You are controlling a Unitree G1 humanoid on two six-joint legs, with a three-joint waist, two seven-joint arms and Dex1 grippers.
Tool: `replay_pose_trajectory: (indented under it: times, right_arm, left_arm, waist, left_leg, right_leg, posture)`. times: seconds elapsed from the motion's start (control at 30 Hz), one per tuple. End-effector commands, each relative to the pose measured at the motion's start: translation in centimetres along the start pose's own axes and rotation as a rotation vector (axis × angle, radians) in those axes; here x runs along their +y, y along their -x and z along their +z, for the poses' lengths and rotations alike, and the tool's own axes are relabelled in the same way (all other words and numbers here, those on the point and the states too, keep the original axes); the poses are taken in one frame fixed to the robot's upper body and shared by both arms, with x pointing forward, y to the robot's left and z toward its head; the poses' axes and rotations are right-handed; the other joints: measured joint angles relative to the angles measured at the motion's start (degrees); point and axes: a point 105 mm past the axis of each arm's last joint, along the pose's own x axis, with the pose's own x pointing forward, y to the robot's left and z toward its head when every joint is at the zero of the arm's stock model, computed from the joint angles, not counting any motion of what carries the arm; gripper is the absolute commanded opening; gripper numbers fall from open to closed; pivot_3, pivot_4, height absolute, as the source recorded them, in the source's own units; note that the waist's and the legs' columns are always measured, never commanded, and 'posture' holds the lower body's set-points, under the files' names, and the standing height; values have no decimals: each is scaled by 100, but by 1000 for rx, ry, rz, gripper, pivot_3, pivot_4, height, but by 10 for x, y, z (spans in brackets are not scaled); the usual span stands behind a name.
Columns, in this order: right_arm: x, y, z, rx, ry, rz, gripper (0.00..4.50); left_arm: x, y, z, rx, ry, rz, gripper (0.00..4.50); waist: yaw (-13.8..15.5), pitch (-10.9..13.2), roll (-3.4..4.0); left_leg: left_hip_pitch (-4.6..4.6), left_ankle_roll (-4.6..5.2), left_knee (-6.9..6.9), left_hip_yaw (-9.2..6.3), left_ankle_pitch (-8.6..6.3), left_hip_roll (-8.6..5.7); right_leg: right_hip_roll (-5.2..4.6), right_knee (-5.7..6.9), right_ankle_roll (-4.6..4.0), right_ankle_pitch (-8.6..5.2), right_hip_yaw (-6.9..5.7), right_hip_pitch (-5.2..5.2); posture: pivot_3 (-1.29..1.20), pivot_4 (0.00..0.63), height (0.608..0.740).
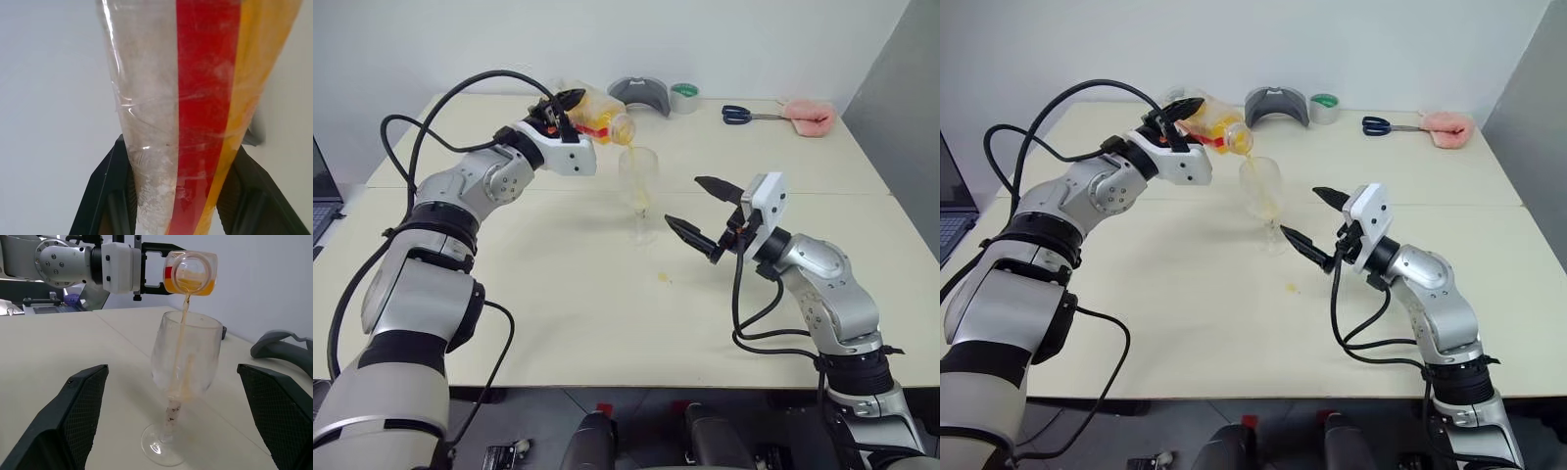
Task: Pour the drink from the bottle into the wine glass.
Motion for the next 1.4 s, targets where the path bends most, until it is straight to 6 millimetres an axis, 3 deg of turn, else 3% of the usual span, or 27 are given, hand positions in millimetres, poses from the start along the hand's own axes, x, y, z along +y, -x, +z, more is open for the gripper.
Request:
replay_pose_trajectory:
  times: [0.03, 0.27, 0.43, 1.4]
  right_arm:
    - [2, -1, 11, -39, 38, 7, 4500]
    - [6, -3, 8, -28, 40, 12, 4500]
    - [6, -3, 7, -23, 40, 11, 4500]
    - [15, -6, 4, -23, 15, 23, 4500]
  left_arm:
    - [28, -3, -1, -11, -42, 82, 1669]
    - [30, -3, -2, -10, -63, 87, 1669]
    - [31, -3, -3, -2, -74, 92, 1669]
    - [39, -8, -4, 17, -111, 117, 1669]
  waist:
    - [0, 0, 0]
    - [0, 0, 0]
    - [-8, -1, -1]
    - [-11, -1, -1]
  left_leg:
    - [0, 0, 0, 0, 0, 0]
    - [-3, 0, 1, 5, 0, -1]
    - [-54, -18, 21, 7, 11, -3]
    - [-58, -18, 31, 6, 11, -5]
  right_leg:
    - [0, 0, 0, 0, 0, 0]
    - [0, 9, 0, 0, 5, -10]
    - [-1, 42, -1, 0, 8, -65]
    - [-1, 60, -1, 0, 8, -69]
  posture:
    - [0, 150, 740]
    - [0, 150, 740]
    - [0, 150, 740]
    - [0, 150, 740]
